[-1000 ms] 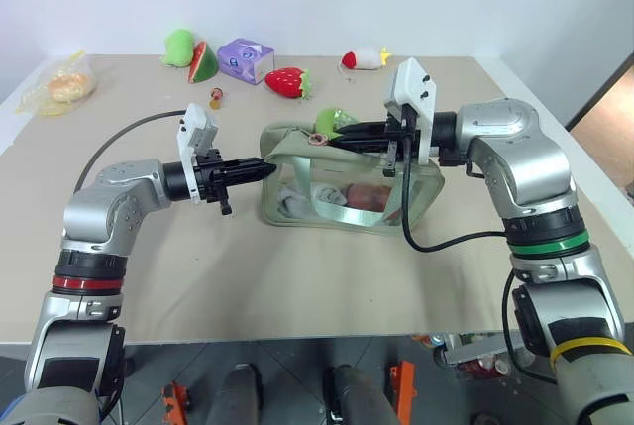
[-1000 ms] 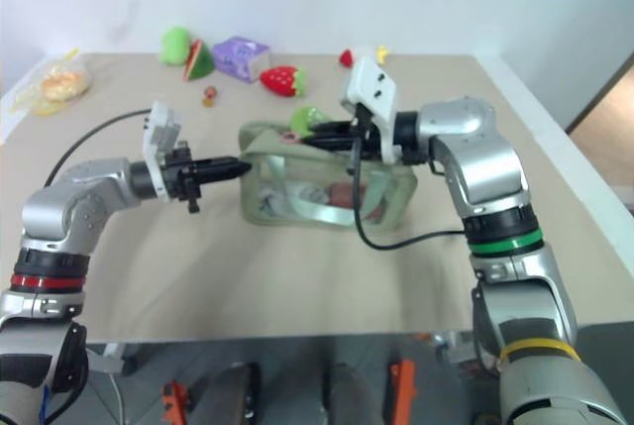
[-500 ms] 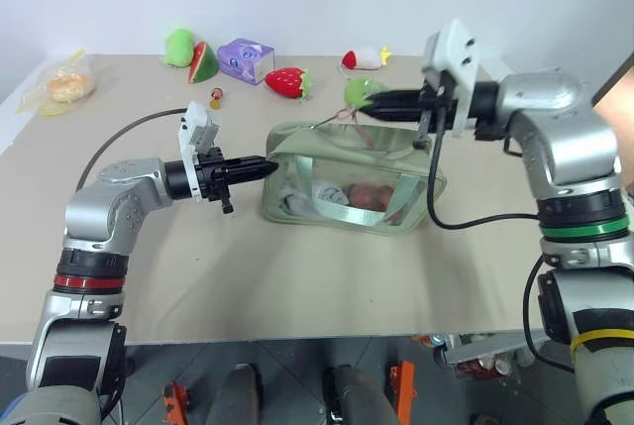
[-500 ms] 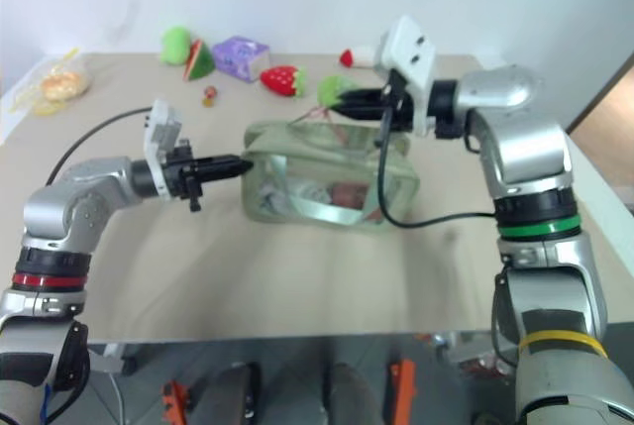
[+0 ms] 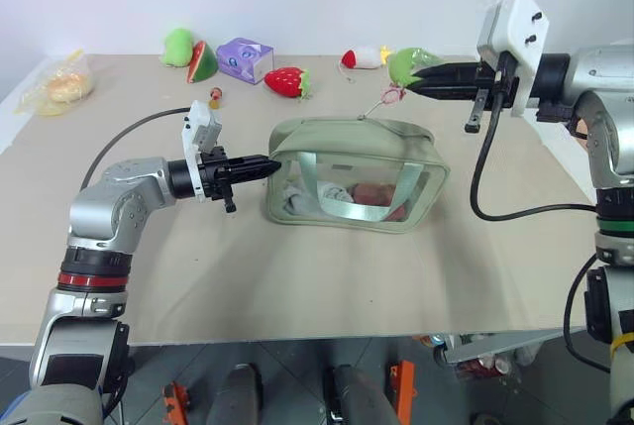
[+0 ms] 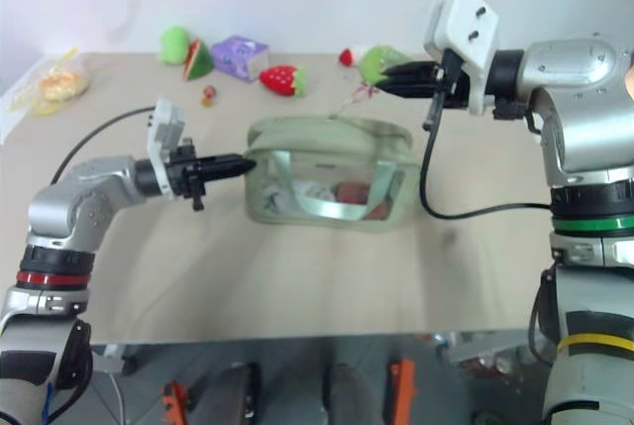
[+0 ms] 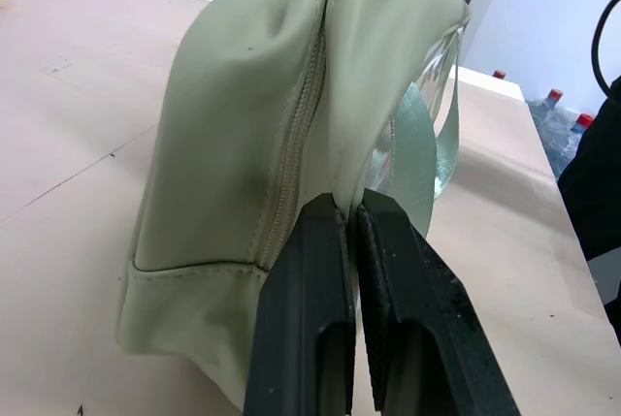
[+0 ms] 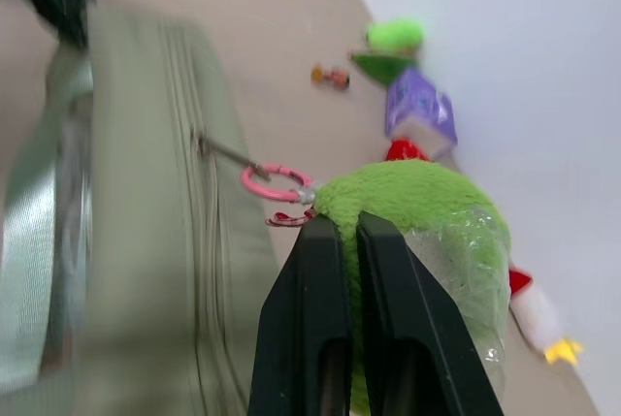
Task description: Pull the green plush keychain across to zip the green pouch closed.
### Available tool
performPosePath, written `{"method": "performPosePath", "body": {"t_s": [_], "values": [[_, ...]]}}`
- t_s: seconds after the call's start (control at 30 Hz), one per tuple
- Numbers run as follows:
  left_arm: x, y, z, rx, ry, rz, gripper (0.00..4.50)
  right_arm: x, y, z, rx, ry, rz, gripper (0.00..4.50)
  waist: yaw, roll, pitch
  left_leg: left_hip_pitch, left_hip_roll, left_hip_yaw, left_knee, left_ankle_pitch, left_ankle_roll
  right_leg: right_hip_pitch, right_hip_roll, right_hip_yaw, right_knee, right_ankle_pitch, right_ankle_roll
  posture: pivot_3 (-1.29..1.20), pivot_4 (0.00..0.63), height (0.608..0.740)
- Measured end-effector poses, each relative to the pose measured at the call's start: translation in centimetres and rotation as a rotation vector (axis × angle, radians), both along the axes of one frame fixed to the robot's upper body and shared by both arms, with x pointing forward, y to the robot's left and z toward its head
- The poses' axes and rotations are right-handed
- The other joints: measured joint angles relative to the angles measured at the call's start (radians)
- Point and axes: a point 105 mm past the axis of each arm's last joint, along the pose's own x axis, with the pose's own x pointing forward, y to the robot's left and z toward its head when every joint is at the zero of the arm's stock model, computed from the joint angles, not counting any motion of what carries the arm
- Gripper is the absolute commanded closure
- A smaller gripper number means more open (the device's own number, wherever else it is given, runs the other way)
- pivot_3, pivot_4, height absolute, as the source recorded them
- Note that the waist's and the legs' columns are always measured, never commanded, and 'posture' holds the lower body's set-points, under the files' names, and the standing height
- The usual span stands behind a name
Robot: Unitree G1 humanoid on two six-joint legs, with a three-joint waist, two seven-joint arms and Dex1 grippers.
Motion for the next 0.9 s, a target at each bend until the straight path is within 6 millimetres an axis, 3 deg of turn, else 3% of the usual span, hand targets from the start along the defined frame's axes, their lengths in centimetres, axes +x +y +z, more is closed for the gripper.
{"method": "performPosePath", "body": {"t_s": [0.17, 0.3, 0.7, 0.8, 0.9], "values": [[0.1, 0.1, -0.1, 0.001, 0.006, 0.004, 4.5, 0.6, -5.6, -3.3, -0.241, 0.012, -0.195, 4.43, -0.003, 0.0, 0.0, 0.0, -0.001, 0.002, 0.0, 0.0, 0.0, 0.0, -0.002, 0.001, -0.001, 0.0, 0.0, 0.0, 0.15, 0.74], [0.1, 0.1, -0.1, 0.0, 0.006, 0.001, 4.5, 1.1, -7.7, -4.2, -0.298, -0.004, -0.267, 4.43, -0.004, 0.0, 0.0, 0.002, -0.001, 0.002, 0.0, 0.0, 0.0, 0.0, -0.001, 0.001, 0.0, 0.001, 0.0, 0.0, 0.15, 0.74], [0.0, 0.0, -0.1, 0.0, 0.006, -0.001, 4.5, 1.6, -10.0, -7.4, -0.37, 0.006, -0.346, 4.43, -0.004, 0.0, 0.0, 0.001, -0.001, 0.002, 0.0, 0.0, 0.0, 0.001, -0.002, 0.001, -0.001, 0.0, 0.001, 0.0, 0.15, 0.74], [0.0, 0.0, -0.2, 0.001, 0.007, 0.0, 4.5, 1.4, -9.6, -9.7, -0.358, 0.057, -0.336, 4.43, -0.004, 0.0, 0.0, 0.002, -0.001, 0.002, 0.0, 0.0, 0.0, 0.001, -0.001, 0.001, -0.001, 0.001, 0.001, 0.0, 0.15, 0.74], [0.0, 0.1, -0.4, 0.001, 0.015, 0.004, 4.5, 1.0, -8.3, -13.3, -0.334, 0.137, -0.296, 4.43, -0.004, 0.0, 0.0, 0.003, -0.001, 0.002, 0.001, 0.0, 0.0, 0.002, -0.001, 0.001, -0.001, 0.001, 0.001, 0.0, 0.15, 0.74]]}}
